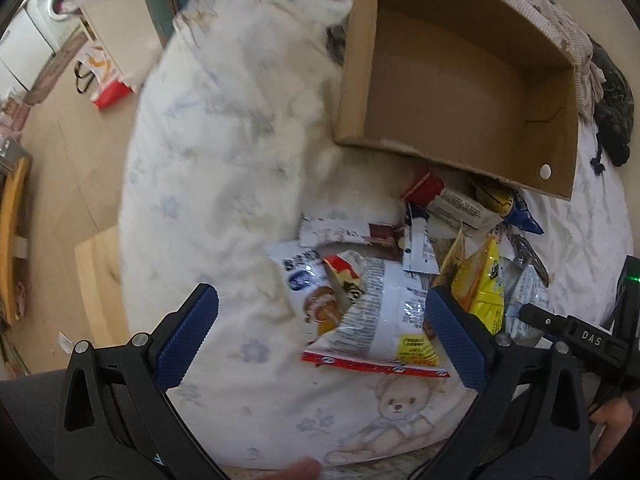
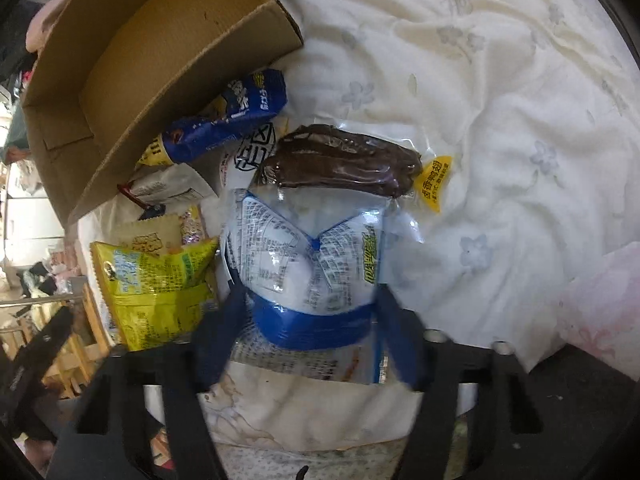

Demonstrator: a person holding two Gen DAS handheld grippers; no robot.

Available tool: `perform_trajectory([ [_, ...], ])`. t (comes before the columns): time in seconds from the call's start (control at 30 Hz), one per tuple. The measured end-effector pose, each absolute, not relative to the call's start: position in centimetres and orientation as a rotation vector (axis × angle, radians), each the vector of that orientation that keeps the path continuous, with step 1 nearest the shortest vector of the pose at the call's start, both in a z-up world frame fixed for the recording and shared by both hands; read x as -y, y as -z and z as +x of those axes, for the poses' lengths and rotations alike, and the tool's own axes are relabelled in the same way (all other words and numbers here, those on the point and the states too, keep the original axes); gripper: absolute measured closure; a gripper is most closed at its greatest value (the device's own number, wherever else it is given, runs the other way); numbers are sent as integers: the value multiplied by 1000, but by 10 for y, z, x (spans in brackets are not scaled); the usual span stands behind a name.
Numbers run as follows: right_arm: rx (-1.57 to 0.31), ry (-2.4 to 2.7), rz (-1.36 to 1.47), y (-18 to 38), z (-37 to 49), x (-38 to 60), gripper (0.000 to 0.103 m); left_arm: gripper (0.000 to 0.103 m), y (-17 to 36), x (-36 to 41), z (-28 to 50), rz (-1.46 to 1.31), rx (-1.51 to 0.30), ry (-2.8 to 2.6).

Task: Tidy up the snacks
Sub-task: 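Grasp the white-and-blue chip bag with the right gripper while the left gripper grasps a white snack bag, then carry both bags into the cardboard box and open both grippers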

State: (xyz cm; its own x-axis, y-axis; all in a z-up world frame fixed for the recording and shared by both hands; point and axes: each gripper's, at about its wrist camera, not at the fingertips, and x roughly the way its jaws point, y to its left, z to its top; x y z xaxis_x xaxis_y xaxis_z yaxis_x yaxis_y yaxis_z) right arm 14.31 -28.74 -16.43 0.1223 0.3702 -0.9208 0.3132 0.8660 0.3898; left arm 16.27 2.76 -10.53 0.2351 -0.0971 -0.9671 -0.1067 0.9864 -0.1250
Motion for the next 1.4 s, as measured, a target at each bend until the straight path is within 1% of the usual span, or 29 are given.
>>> perform_trajectory([
  [0.03, -1463, -52, 583, 162, 142, 289, 45, 7, 108, -23, 163, -177, -1348, 15],
  [0.1, -1444, -69, 593, 154, 139, 290, 48, 9, 113, -16, 164, -178, -1373, 46],
  [0.13, -1429, -80, 599, 150, 137, 292, 49, 9, 118, -13, 165, -189, -1393, 62],
  [0.2, -1399, -112, 615, 140, 132, 296, 51, 14, 130, -10, 165, -218, -1440, 80],
  [0.27, -1363, -155, 642, 129, 128, 303, 52, 23, 138, -6, 167, -214, -1471, 90],
  [0.33, -1325, -194, 673, 118, 125, 304, 53, 29, 144, 1, 166, -206, -1501, 114],
  [0.37, -1308, -211, 684, 115, 124, 304, 53, 36, 145, 3, 165, -205, -1506, 122],
  [0.4, -1293, -226, 688, 112, 122, 303, 53, 38, 147, 6, 164, -203, -1512, 134],
  [0.47, -1262, -263, 691, 104, 124, 300, 53, 54, 148, 9, 163, -206, -1505, 141],
  [0.5, -1255, -273, 690, 103, 125, 299, 53, 56, 146, 9, 161, -208, -1500, 142],
  [0.53, -1245, -287, 690, 101, 126, 296, 54, 62, 145, 9, 159, -207, -1495, 148],
  [0.63, -1215, -313, 684, 95, 127, 294, 54, 71, 129, 3, 147, -198, -1458, 147],
  [0.77, -1178, -335, 694, 85, 123, 296, 54, 74, 99, -7, 131, -214, -1397, 157],
  [1.0, -1145, -361, 705, 80, 116, 292, 54, 74, 48, -25, 106, -201, -1222, 83],
  [1.13, -1132, -354, 684, 75, 114, 290, 54, 74, 31, -31, 103, -181, -1140, 41],
  [1.4, -1039, -386, 646, 49, 111, 287, 54, 74, 0, -35, 114, -103, -1035, 22],
])
